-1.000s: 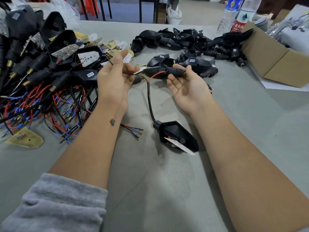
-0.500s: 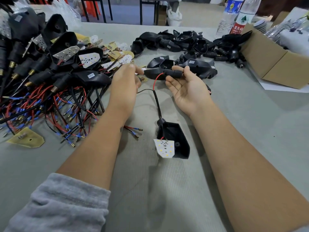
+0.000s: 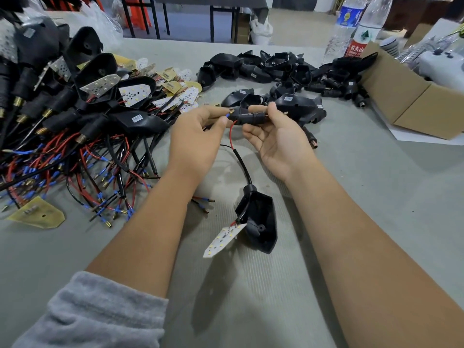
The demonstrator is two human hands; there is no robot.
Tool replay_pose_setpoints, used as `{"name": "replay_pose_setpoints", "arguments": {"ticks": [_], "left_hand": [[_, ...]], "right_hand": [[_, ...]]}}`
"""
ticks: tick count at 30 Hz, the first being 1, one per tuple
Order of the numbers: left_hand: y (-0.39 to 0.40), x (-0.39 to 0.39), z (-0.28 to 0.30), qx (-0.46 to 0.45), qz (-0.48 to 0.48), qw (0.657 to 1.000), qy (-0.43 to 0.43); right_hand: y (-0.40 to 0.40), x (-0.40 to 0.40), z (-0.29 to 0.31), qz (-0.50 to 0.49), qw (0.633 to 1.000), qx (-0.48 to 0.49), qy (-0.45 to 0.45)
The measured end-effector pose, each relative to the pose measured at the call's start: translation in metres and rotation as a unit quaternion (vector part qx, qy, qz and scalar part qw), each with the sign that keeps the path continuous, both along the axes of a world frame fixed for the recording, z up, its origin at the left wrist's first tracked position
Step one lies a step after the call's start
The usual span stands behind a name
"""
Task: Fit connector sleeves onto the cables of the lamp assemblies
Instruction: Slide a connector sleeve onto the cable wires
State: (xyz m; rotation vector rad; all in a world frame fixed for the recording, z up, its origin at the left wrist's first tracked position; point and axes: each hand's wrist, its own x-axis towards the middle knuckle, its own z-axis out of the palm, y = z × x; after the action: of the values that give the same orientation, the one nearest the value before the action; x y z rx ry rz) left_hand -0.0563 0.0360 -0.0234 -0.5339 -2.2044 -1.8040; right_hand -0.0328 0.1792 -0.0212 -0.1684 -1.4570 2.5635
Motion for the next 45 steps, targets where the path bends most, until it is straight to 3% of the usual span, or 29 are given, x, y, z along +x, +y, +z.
{"name": "replay_pose_setpoints", "arguments": {"ticks": [14,19,26,34,40,45], "left_hand": [[-0.0015,0.0002,-0.0003,-0.045,0.012,0.998,0.032],[-0.0024,-0.0019,-0.0004,0.013,0.004,0.999,-0.039],[-0.0033,-0.0034,-0.0013,-0.027,0.017,0.999,-0.02],[-0.0049,-0.0017,0.0025,0.036,0.005,0.996,-0.078],[-0.0067,-0.0045,0.0015,-0.008,0.006,0.998,-0.061],[-0.0086,-0.0064,-0.0013,-0.069,0.032,0.996,-0.035]], "right_hand": [[-0.0034,0.0009,0.0023,-0.01,1.0,0.01,-0.007],[-0.0029,0.0024,0.0038,-0.011,1.0,0.025,-0.002],[-0.0035,0.0037,0.0032,-0.005,0.998,0.063,0.004],[-0.005,0.004,0.0027,-0.009,0.996,0.085,-0.004],[-0.0042,0.0044,0.0028,-0.008,0.997,0.071,0.01],[-0.0071,0.0062,0.0028,0.012,0.992,0.122,0.012]]}}
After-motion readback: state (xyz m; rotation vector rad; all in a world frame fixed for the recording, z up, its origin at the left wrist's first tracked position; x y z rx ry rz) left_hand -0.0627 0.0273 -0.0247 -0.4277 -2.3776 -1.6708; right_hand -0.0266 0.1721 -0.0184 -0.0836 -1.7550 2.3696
